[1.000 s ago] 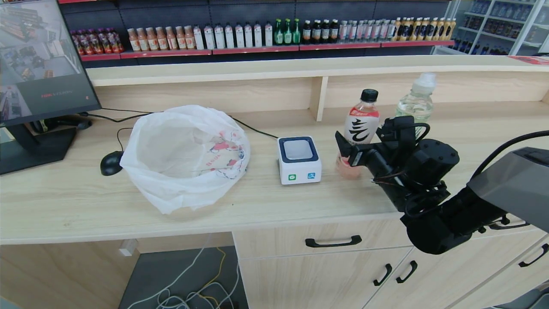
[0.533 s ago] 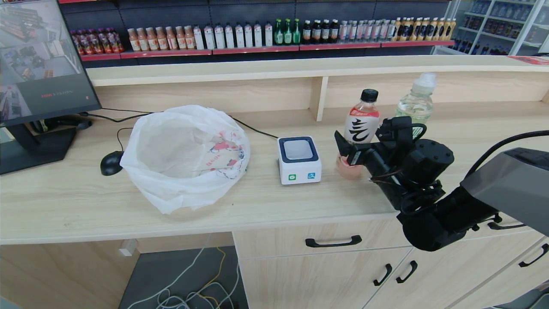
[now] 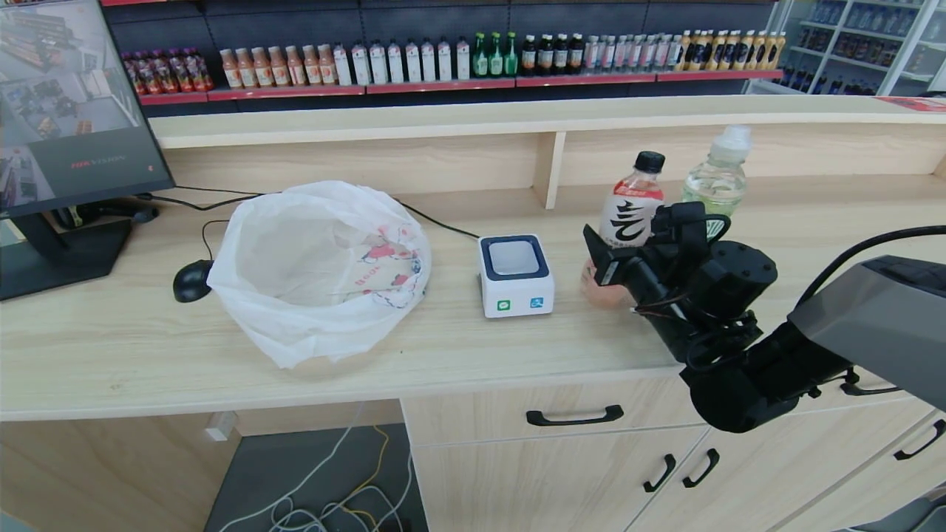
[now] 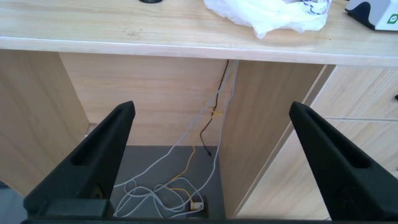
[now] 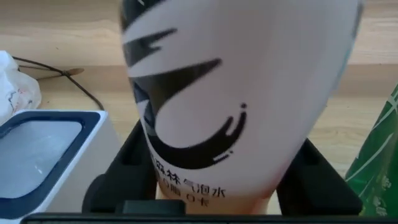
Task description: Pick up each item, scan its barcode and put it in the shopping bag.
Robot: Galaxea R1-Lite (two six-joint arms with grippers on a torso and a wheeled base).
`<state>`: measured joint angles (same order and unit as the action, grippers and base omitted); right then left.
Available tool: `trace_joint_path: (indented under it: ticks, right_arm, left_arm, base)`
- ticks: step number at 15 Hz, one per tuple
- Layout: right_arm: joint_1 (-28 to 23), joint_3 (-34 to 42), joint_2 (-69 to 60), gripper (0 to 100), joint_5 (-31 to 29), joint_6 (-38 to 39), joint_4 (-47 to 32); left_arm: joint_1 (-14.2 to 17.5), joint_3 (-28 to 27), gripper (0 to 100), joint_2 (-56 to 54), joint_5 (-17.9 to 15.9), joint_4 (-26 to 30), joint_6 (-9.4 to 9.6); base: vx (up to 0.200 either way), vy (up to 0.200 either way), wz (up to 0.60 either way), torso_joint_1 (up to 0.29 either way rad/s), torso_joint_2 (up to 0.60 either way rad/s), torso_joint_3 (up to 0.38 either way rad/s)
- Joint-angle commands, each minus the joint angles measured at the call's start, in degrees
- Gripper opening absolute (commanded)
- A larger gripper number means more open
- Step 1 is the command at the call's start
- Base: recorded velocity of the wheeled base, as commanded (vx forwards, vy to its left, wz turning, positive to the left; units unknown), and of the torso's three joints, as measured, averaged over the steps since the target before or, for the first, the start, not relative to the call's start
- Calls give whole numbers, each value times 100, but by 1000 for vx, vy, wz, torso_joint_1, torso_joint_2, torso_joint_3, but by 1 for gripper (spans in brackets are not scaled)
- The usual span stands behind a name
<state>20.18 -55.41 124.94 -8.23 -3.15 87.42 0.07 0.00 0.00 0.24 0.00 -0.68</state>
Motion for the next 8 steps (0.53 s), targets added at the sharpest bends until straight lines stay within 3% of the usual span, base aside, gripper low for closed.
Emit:
trace_joint_path:
  ticks: [1,8]
  right_arm:
    - [4,12,-40,0,-3,-2,3]
    - [4,118,-146,0,-21,86,12]
  left_arm:
    - [1,0,100,0,2,0,-2]
    - [1,0,100,0,2,0,-2]
  base:
    - [0,0,0,0,0,0]
    - [0,0,0,0,0,0]
